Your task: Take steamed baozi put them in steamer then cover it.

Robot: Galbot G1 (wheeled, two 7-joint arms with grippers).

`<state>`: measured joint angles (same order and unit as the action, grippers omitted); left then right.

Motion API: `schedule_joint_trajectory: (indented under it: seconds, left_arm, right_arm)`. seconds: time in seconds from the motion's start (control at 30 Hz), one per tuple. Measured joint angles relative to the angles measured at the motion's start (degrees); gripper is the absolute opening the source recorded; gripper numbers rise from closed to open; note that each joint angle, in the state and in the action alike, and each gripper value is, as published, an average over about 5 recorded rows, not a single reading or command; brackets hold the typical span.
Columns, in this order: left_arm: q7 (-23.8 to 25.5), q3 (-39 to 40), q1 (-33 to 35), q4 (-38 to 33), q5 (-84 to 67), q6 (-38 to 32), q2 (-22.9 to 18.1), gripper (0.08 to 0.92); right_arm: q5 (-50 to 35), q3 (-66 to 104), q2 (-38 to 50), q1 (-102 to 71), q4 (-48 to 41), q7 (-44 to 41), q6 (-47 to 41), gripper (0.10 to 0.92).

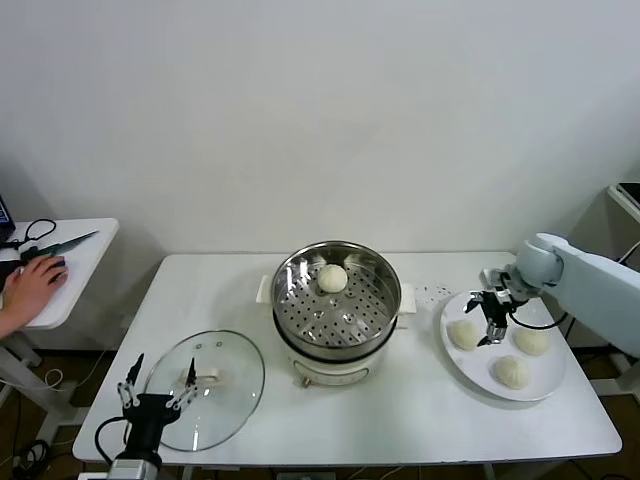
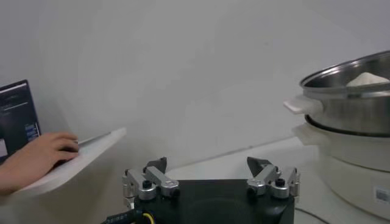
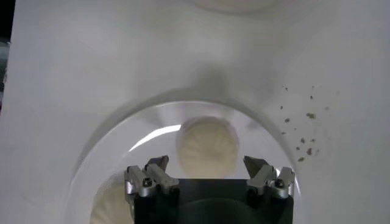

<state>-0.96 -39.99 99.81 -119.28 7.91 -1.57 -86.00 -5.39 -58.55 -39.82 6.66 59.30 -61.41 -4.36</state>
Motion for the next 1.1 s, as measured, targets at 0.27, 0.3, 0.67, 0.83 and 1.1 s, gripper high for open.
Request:
schedule_joint_trajectory:
  seconds: [0.27, 0.3, 0.67, 0.83, 1.1]
  left_arm:
    - [-0.01, -0.01, 0.21, 0.59, 0.09, -0.05, -0.09, 0.823]
    - [-0.01, -0.02, 0.19, 0.68, 0.12, -0.07, -0.1, 0.823]
    - [-0.03, 0.12, -0.13, 1.14, 0.43, -0.09, -0.13, 0.823]
    - [-0.03, 0.29, -0.1, 1.14, 0.6, -0.09, -0.14, 0.823]
    - [-0.05, 0.29, 0.25, 1.14, 0.66, -0.2, -0.15, 0.823]
  right_arm:
    - [1.55, 2.14, -2.52, -2.09, -3.96, -0.2, 0.95, 0.823]
    - [1.69, 2.32, -2.8, -2.34, -4.37, -0.25, 1.04, 0.823]
    - [2.54, 3.71, -5.0, -3.75, -7.82, -0.44, 1.81, 0.823]
    - [2.29, 3.84, -5.52, -3.58, -8.78, -0.72, 2.04, 0.796]
    - [1.2, 3.76, -5.6, -2.87, -8.91, -1.24, 2.17, 0.724]
